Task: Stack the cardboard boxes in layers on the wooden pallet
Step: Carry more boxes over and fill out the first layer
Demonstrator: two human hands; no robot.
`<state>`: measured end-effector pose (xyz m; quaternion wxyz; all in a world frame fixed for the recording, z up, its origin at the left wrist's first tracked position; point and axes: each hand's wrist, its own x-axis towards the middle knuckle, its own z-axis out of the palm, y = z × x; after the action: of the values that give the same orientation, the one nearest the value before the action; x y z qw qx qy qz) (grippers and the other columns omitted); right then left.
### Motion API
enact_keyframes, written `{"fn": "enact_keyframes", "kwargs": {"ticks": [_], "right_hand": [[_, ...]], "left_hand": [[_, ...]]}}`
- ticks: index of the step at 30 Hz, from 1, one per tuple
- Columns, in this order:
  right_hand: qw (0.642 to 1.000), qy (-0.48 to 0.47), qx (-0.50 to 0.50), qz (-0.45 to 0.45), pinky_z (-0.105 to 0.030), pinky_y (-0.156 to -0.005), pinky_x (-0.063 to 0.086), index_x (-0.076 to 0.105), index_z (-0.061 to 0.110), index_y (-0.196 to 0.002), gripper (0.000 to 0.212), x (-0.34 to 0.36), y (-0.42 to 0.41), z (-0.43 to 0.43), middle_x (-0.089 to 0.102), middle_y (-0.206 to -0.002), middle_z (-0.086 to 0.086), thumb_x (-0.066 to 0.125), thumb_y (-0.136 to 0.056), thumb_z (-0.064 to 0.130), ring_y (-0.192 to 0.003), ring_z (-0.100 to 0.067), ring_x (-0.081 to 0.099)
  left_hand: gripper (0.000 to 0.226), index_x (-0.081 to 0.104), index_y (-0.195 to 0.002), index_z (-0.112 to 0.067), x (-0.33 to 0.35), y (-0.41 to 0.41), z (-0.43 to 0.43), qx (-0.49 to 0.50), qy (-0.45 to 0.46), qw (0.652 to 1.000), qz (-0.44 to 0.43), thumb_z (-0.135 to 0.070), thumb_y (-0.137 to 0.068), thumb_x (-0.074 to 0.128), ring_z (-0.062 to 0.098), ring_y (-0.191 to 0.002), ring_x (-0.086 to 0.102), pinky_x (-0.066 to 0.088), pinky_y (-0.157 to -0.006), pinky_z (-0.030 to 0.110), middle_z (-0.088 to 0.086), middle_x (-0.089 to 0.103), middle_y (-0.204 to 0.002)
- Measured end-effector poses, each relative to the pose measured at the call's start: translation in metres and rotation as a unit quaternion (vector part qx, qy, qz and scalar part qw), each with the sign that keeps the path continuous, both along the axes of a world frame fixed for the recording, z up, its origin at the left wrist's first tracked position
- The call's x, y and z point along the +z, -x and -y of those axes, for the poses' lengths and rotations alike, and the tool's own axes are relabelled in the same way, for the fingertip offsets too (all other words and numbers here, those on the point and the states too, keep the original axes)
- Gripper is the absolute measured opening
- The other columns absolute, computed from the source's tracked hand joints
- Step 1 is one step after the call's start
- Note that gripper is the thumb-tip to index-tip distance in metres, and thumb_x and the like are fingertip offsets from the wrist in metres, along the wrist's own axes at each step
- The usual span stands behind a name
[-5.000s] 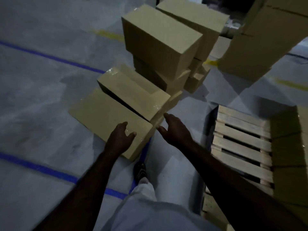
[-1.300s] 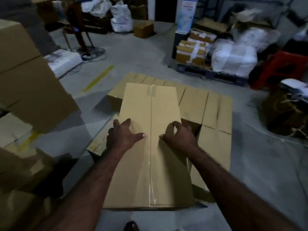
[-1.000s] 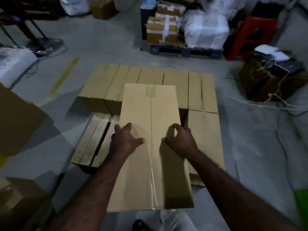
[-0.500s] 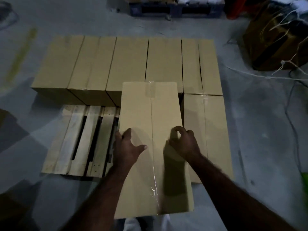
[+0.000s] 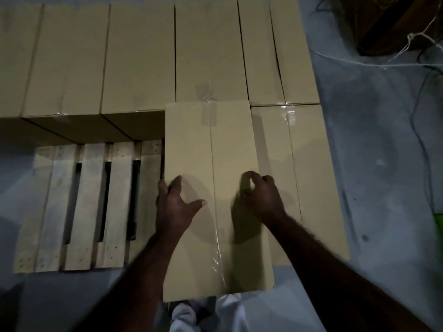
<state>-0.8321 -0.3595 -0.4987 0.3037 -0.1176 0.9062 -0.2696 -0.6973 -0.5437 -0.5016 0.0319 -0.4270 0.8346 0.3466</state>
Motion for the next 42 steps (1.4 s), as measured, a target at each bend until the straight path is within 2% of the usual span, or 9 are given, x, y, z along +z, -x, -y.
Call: {"fn": "enact_keyframes", "kwargs": {"ticks": [5, 9, 15, 18, 24, 27, 31, 37, 42], "right_hand": [[1.000, 0.004, -0.007, -0.011, -0.042, -0.092, 0.055, 0.051, 0.027, -0.140, 0.057, -0.025, 0.009, -0.001, 0.050, -0.128, -0.013, 0.075, -0.088, 0.022, -0.108, -0.030, 0.058], [1.000, -0.007, -0.018, -0.024, -0.047, -0.092, 0.054, 0.050, 0.030, -0.141, 0.058, -0.044, 0.011, -0.003, 0.053, -0.130, -0.011, 0.073, -0.088, 0.032, -0.111, -0.031, 0.056], [0.996, -0.043, 0.005, -0.081, -0.048, -0.102, 0.034, 0.053, 0.031, -0.140, 0.055, -0.067, 0.009, -0.007, 0.055, -0.137, -0.005, 0.071, -0.088, 0.039, -0.128, -0.032, 0.040], [0.994, -0.023, 0.007, -0.104, -0.047, -0.100, 0.035, 0.060, 0.026, -0.135, 0.050, -0.079, 0.003, -0.009, 0.059, -0.133, -0.007, 0.073, -0.087, 0.033, -0.126, -0.034, 0.043], [0.990, 0.011, -0.010, -0.138, -0.049, -0.092, 0.045, 0.068, 0.025, -0.125, 0.049, -0.090, -0.001, -0.010, 0.065, -0.120, -0.005, 0.067, -0.078, 0.038, -0.114, -0.033, 0.054], [0.989, 0.045, -0.014, -0.143, -0.051, -0.087, 0.053, 0.064, 0.022, -0.130, 0.051, -0.091, -0.004, -0.016, 0.059, -0.119, -0.005, 0.076, -0.081, 0.025, -0.106, -0.025, 0.057], [0.986, -0.004, 0.000, -0.164, -0.047, -0.083, 0.058, 0.058, 0.021, -0.137, 0.059, -0.089, -0.005, -0.026, 0.055, -0.128, -0.006, 0.079, -0.082, 0.018, -0.104, -0.026, 0.060], [0.973, -0.061, 0.088, -0.206, -0.055, -0.101, 0.045, 0.055, 0.017, -0.136, 0.061, -0.100, -0.003, -0.032, 0.050, -0.140, -0.010, 0.075, -0.083, 0.039, -0.126, -0.031, 0.049], [0.965, -0.096, 0.110, -0.219, -0.062, -0.115, 0.026, 0.049, 0.012, -0.144, 0.073, -0.107, -0.020, -0.039, 0.033, -0.156, -0.022, 0.047, -0.090, 0.060, -0.146, -0.039, 0.028]], "left_hand": [[0.103, 0.037, -0.152, -0.021, -0.027, 0.007, 0.002, -0.005, -0.004, 1.000, -0.004, -0.048, -0.067, 0.088, 0.038, -0.143, 0.030, 0.038, -0.112, 0.050, 0.016, 0.016, -0.162], [0.102, 0.039, -0.151, -0.018, -0.043, 0.011, 0.006, -0.013, -0.008, 1.000, -0.017, -0.046, -0.067, 0.088, 0.034, -0.145, 0.028, 0.035, -0.115, 0.044, 0.016, 0.017, -0.161], [0.102, 0.038, -0.152, -0.017, -0.068, 0.011, 0.015, -0.016, -0.007, 1.000, -0.016, -0.045, -0.067, 0.088, 0.034, -0.145, 0.029, 0.037, -0.114, 0.045, 0.015, 0.018, -0.161], [0.102, 0.037, -0.152, -0.018, -0.079, 0.009, 0.016, -0.020, -0.011, 1.000, -0.014, -0.046, -0.069, 0.087, 0.034, -0.144, 0.031, 0.038, -0.113, 0.046, 0.015, 0.018, -0.162], [0.099, 0.038, -0.152, -0.016, -0.091, 0.007, 0.021, -0.021, -0.012, 1.000, -0.020, -0.042, -0.070, 0.087, 0.030, -0.145, 0.029, 0.035, -0.114, 0.041, 0.013, 0.021, -0.160], [0.098, 0.038, -0.151, -0.015, -0.096, 0.006, 0.017, -0.034, -0.008, 0.999, -0.017, -0.045, -0.071, 0.085, 0.033, -0.146, 0.027, 0.037, -0.114, 0.050, 0.014, 0.019, -0.162], [0.098, 0.034, -0.153, -0.017, -0.097, 0.012, 0.009, -0.024, -0.012, 0.999, -0.020, -0.045, -0.074, 0.084, 0.034, -0.147, 0.024, 0.034, -0.115, 0.050, 0.013, 0.018, -0.163], [0.118, 0.008, -0.159, -0.024, -0.099, 0.005, 0.019, 0.041, -0.078, 0.995, -0.045, -0.042, -0.071, 0.086, 0.023, -0.147, 0.027, 0.030, -0.115, 0.035, 0.003, 0.025, -0.163], [0.114, 0.002, -0.159, -0.025, -0.103, 0.002, 0.019, 0.036, -0.096, 0.994, -0.033, -0.049, -0.078, 0.078, 0.022, -0.151, 0.017, 0.022, -0.118, 0.034, 0.001, 0.014, -0.166]]}}
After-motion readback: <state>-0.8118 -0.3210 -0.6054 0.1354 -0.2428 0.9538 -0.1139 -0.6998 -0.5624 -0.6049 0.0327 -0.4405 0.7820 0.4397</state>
